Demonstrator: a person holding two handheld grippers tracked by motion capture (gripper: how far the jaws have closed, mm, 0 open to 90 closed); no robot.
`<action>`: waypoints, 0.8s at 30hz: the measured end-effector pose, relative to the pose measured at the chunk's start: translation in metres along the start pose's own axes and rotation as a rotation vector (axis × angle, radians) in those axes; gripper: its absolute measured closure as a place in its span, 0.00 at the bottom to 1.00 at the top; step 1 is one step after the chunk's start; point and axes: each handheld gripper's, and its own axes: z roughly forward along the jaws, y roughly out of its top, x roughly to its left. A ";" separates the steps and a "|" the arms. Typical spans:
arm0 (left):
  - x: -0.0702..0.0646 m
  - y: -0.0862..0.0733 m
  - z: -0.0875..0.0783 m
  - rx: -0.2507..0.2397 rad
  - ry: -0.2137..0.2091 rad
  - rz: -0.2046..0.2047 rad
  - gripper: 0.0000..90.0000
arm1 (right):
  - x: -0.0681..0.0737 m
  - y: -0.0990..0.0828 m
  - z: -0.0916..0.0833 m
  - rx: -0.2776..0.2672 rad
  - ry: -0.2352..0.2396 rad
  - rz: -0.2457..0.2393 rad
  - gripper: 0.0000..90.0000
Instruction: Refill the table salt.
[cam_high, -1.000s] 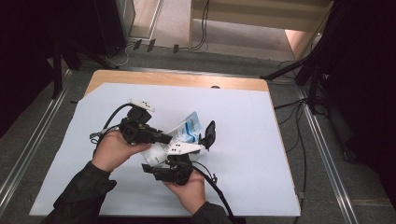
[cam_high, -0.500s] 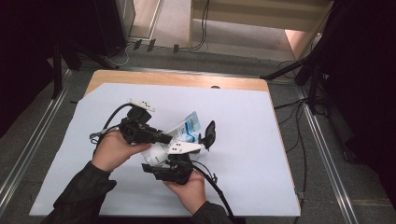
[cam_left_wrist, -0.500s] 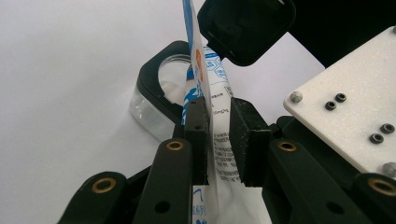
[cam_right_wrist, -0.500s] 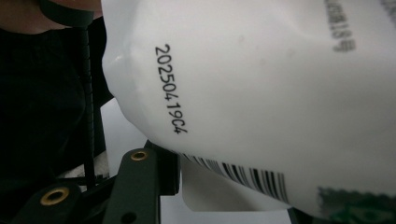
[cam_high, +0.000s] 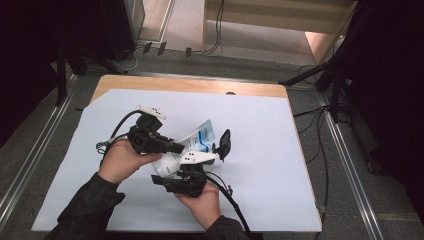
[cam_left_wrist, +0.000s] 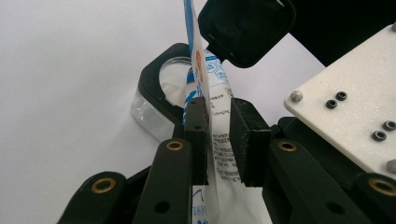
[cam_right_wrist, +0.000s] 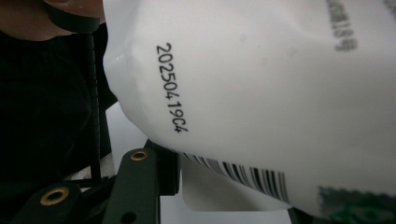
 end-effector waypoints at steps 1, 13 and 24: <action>0.000 0.000 0.000 0.000 0.001 -0.001 0.87 | 0.000 0.000 0.000 0.001 0.003 0.001 0.67; -0.001 0.001 -0.001 -0.004 0.003 0.003 0.86 | 0.000 0.002 0.000 -0.004 0.012 0.007 0.67; -0.001 0.002 0.001 -0.008 0.010 0.007 0.86 | -0.002 0.002 0.001 0.007 0.006 0.009 0.65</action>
